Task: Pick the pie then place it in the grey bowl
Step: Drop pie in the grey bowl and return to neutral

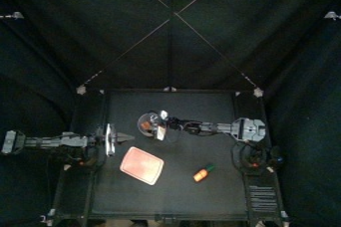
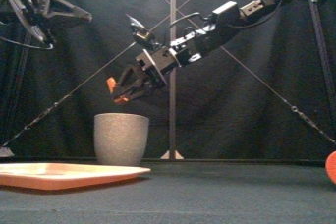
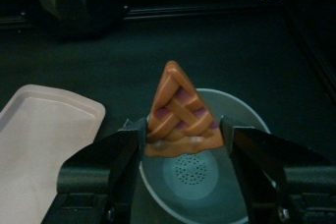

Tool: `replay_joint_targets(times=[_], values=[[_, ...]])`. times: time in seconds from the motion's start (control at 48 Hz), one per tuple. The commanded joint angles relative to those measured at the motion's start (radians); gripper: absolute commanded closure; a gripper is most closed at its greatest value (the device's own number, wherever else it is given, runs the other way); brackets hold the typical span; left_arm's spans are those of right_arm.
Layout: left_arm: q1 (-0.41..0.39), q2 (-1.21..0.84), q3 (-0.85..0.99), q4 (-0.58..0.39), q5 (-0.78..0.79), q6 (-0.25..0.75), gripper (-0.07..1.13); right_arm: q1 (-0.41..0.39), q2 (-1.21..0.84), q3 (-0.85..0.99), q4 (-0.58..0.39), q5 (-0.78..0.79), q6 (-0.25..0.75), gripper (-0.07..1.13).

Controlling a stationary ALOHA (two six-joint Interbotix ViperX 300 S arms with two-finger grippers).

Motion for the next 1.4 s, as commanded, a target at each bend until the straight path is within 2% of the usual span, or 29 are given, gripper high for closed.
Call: replay_joint_targets(times=[0.021,0.167,0.479,0.667,0.875,1.208,1.396], values=[[0.002,0.003,-0.012,0.002,-0.005,0.002,1.08,-0.006,-0.025,-0.025,0.003,-0.002,0.000,0.15],[0.002,0.005,-0.005,0.003,-0.003,0.002,1.08,-0.018,-0.026,-0.021,0.003,-0.008,-0.002,0.03],[0.002,0.005,0.000,0.003,-0.003,0.002,1.08,-0.025,-0.043,-0.012,0.002,-0.009,-0.005,0.02],[0.002,0.005,0.000,0.003,-0.005,0.002,1.08,-0.003,-0.160,0.087,-0.021,-0.014,-0.009,0.02],[0.002,0.003,0.002,0.003,-0.003,0.003,1.08,0.083,-0.376,0.313,-0.005,-0.109,-0.002,0.02],[0.040,0.002,0.011,0.003,-0.003,0.003,1.08,0.267,-0.669,0.672,0.051,-0.476,0.000,0.02],[0.055,0.002,0.012,0.005,-0.002,0.005,1.08,0.304,-0.732,0.753,0.117,-0.535,0.000,0.03]])
